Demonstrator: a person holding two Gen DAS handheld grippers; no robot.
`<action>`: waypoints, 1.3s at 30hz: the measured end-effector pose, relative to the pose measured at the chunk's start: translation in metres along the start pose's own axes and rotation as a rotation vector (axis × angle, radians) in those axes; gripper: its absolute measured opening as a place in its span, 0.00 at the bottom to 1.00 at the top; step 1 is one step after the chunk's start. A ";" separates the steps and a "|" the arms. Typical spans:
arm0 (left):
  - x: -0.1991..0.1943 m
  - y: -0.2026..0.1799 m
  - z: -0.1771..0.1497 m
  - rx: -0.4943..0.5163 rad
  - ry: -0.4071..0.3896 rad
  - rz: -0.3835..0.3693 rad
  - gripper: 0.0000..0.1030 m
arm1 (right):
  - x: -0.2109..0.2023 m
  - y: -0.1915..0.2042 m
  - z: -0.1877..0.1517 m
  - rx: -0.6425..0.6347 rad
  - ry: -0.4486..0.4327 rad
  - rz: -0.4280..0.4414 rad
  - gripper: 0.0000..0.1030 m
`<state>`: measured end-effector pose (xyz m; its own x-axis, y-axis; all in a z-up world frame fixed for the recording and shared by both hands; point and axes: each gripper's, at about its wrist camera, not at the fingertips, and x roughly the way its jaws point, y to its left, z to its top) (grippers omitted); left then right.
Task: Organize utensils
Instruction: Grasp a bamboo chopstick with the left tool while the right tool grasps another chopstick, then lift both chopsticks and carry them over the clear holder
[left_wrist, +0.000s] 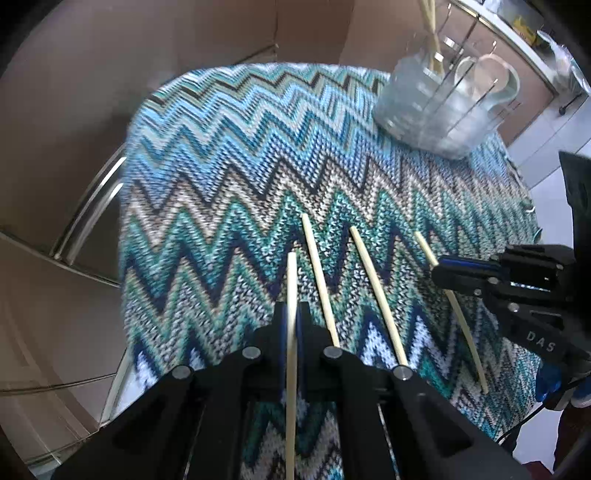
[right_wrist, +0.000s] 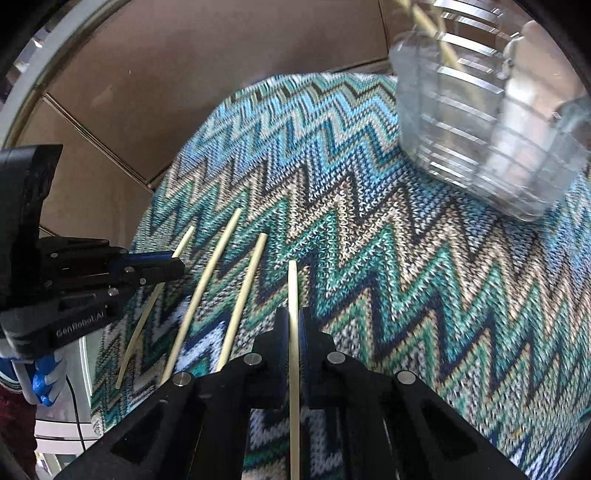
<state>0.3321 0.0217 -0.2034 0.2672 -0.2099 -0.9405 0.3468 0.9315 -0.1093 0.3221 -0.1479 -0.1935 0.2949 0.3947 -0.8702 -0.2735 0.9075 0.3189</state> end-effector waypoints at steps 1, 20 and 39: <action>-0.008 -0.001 -0.004 -0.006 -0.015 0.003 0.04 | -0.007 0.001 -0.003 0.000 -0.016 0.003 0.05; -0.173 -0.041 -0.053 -0.041 -0.409 -0.050 0.04 | -0.174 0.058 -0.066 -0.128 -0.481 0.011 0.05; -0.214 -0.083 0.112 -0.189 -0.920 -0.230 0.04 | -0.236 -0.007 0.062 -0.113 -0.945 -0.083 0.05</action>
<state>0.3463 -0.0441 0.0429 0.8382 -0.4688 -0.2786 0.3499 0.8542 -0.3846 0.3108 -0.2384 0.0332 0.9215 0.3273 -0.2090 -0.2905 0.9382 0.1884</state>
